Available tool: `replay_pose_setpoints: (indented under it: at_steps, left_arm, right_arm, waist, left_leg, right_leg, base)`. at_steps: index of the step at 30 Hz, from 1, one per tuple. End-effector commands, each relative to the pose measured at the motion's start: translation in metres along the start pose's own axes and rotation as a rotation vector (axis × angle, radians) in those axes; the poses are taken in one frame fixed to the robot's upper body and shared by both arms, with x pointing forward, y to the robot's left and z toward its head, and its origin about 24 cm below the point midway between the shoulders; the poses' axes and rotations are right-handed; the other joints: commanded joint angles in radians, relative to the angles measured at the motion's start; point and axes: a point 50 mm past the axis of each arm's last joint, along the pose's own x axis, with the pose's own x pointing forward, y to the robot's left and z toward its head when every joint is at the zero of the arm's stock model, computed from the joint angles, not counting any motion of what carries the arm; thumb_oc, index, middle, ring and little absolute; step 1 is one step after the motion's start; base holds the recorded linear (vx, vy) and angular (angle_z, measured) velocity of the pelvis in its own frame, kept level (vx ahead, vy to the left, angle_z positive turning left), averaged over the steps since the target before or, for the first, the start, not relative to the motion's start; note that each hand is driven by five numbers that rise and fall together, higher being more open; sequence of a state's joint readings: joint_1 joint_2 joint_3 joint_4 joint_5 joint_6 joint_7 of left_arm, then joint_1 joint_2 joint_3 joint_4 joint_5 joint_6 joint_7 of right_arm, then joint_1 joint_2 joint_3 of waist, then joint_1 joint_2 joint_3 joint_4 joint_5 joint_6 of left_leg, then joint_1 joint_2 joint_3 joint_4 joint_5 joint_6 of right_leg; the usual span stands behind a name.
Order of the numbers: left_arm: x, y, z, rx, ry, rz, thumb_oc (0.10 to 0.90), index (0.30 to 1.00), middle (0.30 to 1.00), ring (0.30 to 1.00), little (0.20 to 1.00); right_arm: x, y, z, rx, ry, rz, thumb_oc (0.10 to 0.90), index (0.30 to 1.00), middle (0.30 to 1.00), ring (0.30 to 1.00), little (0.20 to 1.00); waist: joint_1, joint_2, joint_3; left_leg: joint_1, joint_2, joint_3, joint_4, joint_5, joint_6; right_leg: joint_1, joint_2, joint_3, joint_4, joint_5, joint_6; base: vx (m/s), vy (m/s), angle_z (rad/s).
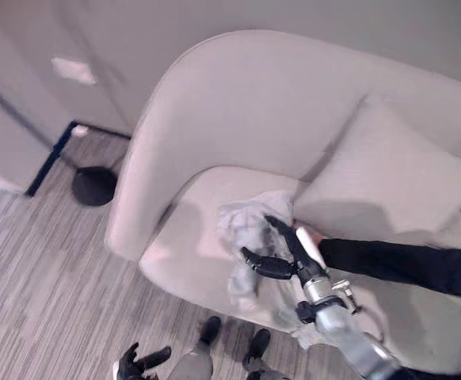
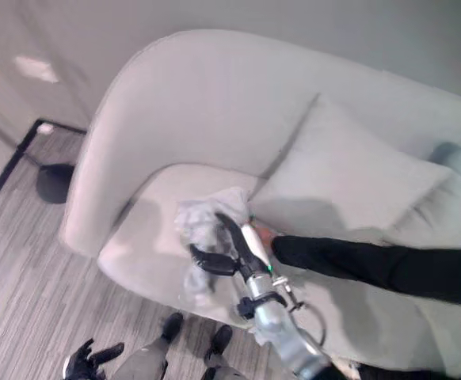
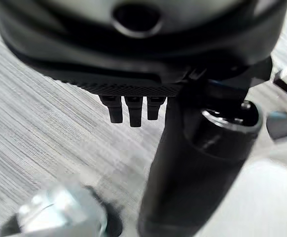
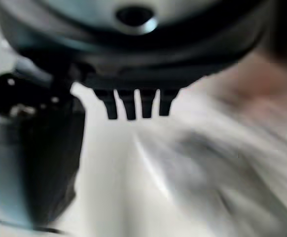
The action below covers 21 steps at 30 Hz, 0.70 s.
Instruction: Hang the clothes on the sofa on the clothes rack.
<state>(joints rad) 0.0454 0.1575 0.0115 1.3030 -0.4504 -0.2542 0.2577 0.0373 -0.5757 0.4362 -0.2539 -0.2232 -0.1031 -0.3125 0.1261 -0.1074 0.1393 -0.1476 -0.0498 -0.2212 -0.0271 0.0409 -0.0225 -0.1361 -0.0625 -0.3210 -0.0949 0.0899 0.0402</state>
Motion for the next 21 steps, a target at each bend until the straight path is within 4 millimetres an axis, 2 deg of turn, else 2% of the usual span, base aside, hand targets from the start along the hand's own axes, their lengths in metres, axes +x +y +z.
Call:
replay_pose_setpoints:
  at_steps: [1, 8, 15, 21]
  left_arm:
    - [0.003, -0.001, 0.006, 0.091, -0.004, -0.004, 0.8, 0.9, 0.9, 0.9, 0.9]
    - [0.002, -0.009, 0.009, 0.122, -0.033, -0.047, 0.8, 0.9, 0.9, 0.9, 0.9]
    - [0.0, -0.005, -0.003, 0.123, 0.016, -0.039, 0.8, 0.9, 0.9, 0.9, 0.9]
    - [0.0, -0.005, -0.004, 0.122, 0.022, -0.041, 0.8, 0.9, 0.9, 0.9, 0.9]
  right_arm:
    - [0.011, 0.012, -0.068, -0.132, 0.244, 0.063, 0.8, 0.9, 0.9, 0.9, 0.9]
    - [0.023, 0.008, -0.047, -0.189, 0.105, 0.09, 0.8, 0.9, 0.9, 0.9, 0.9]
    - [0.036, 0.007, -0.042, -0.224, 0.063, 0.08, 0.8, 0.9, 0.9, 0.9, 0.9]
    - [0.036, 0.008, -0.043, -0.227, 0.065, 0.082, 0.8, 0.9, 0.9, 0.9, 0.9]
  waist:
    - [0.055, 0.014, -0.079]
    - [0.055, 0.032, -0.098]
    - [0.059, 0.038, -0.11]
    - [0.06, 0.039, -0.111]
  left_leg:
    - [-0.007, 0.028, -0.022, -0.06, -0.018, -0.018]
    - [0.025, 0.035, -0.006, -0.06, -0.028, -0.017]
    - [0.044, 0.036, -0.001, -0.06, -0.032, -0.015]
    - [0.047, 0.035, -0.001, -0.06, -0.033, -0.015]
  right_leg:
    - [0.029, -0.027, -0.009, 0.008, -0.069, 0.077]
    - [0.056, -0.024, 0.002, 0.008, -0.083, 0.075]
    - [0.074, -0.023, 0.006, 0.008, -0.09, 0.071]
    - [0.076, -0.023, 0.006, 0.008, -0.09, 0.071]
  base:
    - [0.05, -0.031, -0.18]
    - [0.02, -0.01, 0.02]
    - [0.01, 0.002, 0.01]
    - [0.0, 0.0, 0.0]
